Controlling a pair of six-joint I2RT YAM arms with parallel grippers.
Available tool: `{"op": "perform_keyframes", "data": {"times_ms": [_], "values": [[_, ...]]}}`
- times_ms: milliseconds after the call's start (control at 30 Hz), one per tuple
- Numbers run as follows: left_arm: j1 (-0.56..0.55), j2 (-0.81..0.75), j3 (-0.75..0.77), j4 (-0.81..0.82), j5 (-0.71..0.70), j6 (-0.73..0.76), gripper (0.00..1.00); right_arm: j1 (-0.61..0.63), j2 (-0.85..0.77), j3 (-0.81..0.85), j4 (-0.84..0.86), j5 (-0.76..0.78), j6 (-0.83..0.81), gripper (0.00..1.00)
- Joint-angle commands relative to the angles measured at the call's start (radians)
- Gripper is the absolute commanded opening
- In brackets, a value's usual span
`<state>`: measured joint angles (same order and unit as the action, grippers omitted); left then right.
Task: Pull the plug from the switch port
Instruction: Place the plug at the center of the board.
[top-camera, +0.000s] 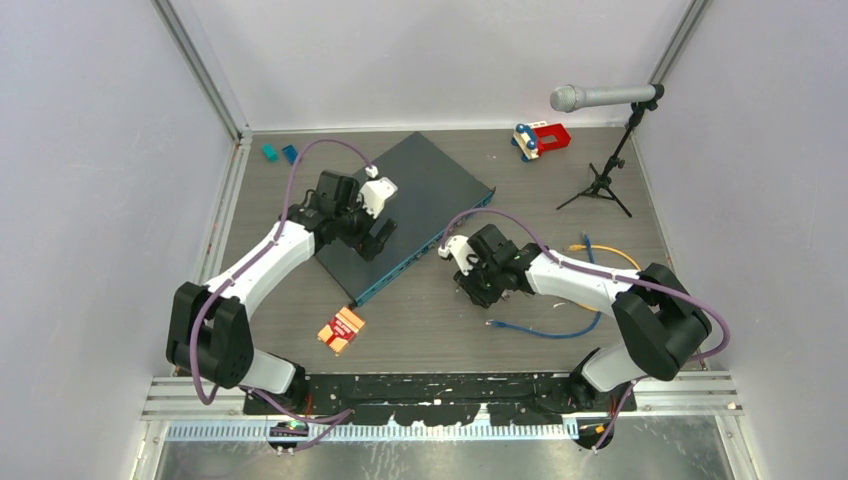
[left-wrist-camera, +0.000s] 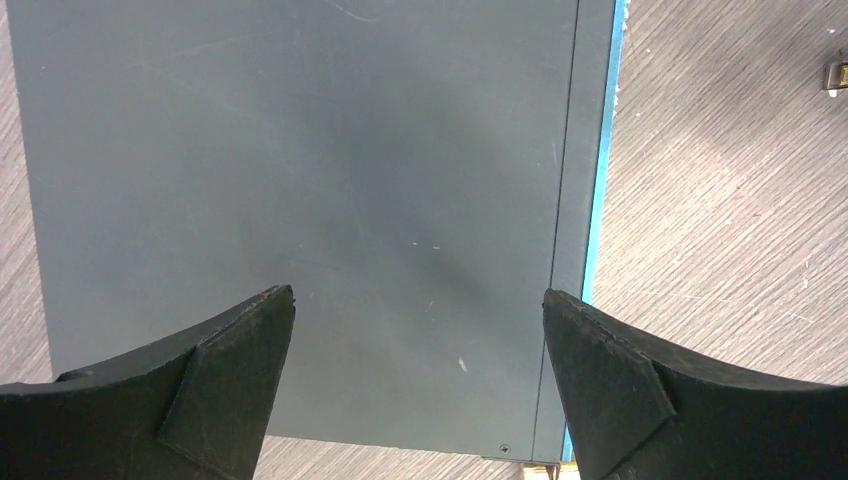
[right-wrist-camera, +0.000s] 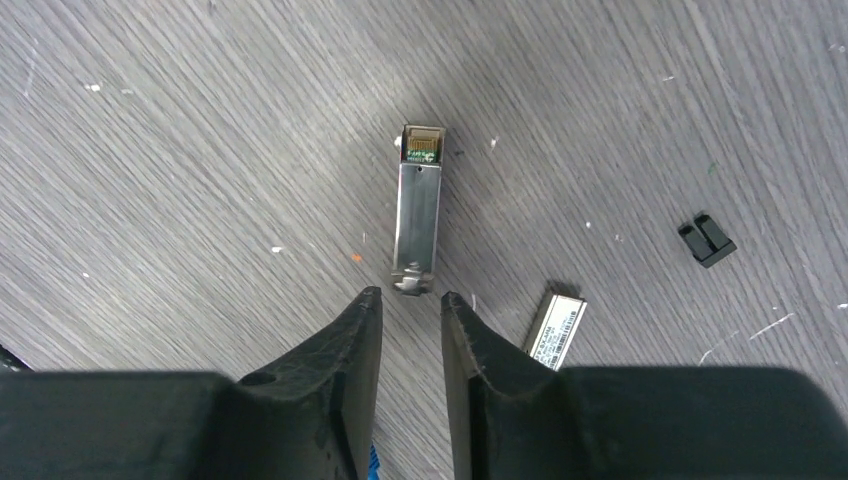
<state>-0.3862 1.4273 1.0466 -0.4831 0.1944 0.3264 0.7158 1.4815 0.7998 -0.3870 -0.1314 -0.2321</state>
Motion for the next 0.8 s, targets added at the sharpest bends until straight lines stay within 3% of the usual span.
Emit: {"op": "perform_keyframes", "data": {"times_ms": [0, 333, 500, 767], "values": [[-0.001, -0.002, 0.054, -0.009, 0.007, 0.008, 0.97, -0.002, -0.017, 0.012, -0.042, 0.017, -0.045, 0.37], [-0.001, -0.038, 0.013, 0.019, 0.002, 0.025, 1.0, -0.023, -0.103, 0.042, -0.001, 0.042, -0.041, 0.61], [-0.002, -0.061, -0.016, 0.048, -0.017, 0.028, 1.0, -0.057, -0.09, 0.079, 0.112, 0.063, 0.016, 0.63], [-0.001, -0.082, -0.024, 0.096, -0.18, 0.007, 1.0, -0.106, -0.075, 0.112, 0.238, 0.128, 0.08, 0.66]]}}
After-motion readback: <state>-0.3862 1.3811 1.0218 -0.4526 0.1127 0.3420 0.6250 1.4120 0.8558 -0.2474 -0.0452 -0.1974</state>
